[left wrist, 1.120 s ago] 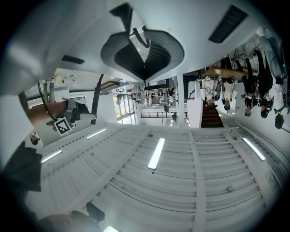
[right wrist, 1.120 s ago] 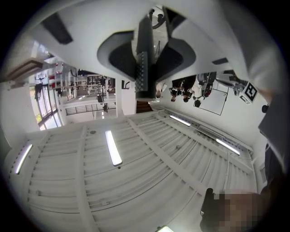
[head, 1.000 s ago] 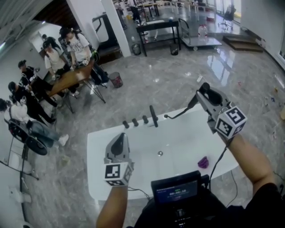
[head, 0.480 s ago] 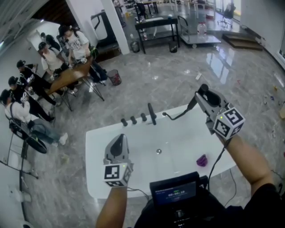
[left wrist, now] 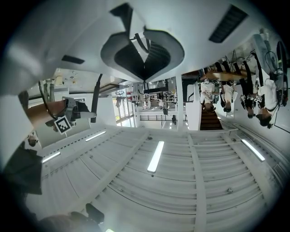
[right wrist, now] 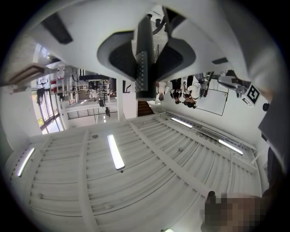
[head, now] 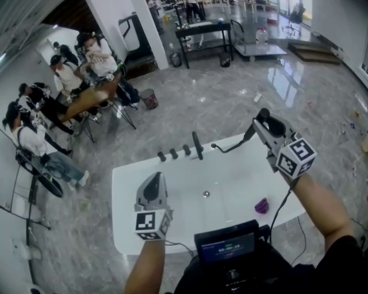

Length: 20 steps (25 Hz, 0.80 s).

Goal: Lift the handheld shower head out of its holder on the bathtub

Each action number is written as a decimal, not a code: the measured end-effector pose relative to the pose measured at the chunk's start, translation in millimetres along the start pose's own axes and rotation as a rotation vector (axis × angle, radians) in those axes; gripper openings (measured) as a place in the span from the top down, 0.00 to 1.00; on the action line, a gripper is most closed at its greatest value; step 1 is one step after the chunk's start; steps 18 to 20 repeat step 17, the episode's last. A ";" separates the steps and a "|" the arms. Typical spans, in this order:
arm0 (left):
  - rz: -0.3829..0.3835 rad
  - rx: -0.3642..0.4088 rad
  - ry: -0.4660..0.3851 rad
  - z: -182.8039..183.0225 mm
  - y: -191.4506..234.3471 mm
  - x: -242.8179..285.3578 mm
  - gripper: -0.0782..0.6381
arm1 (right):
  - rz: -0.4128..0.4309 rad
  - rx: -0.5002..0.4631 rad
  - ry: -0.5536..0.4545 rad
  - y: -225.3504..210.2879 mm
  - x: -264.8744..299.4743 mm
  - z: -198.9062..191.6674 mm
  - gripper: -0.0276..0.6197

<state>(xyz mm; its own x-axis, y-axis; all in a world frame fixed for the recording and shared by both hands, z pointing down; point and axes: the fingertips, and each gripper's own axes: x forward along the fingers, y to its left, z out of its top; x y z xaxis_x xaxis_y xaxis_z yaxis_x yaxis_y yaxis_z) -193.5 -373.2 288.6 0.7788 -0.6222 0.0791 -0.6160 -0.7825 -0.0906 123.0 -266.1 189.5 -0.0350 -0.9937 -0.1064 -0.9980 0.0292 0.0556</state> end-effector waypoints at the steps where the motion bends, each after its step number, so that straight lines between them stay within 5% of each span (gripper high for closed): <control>1: -0.001 0.001 -0.007 0.9 -0.6 0.7 0.88 | 0.000 -0.001 -0.001 -0.2 -0.2 -0.9 0.74; 20: -0.010 0.001 0.012 0.5 -3.2 -2.5 0.88 | -0.015 0.000 0.010 -3.0 -0.1 -2.5 0.74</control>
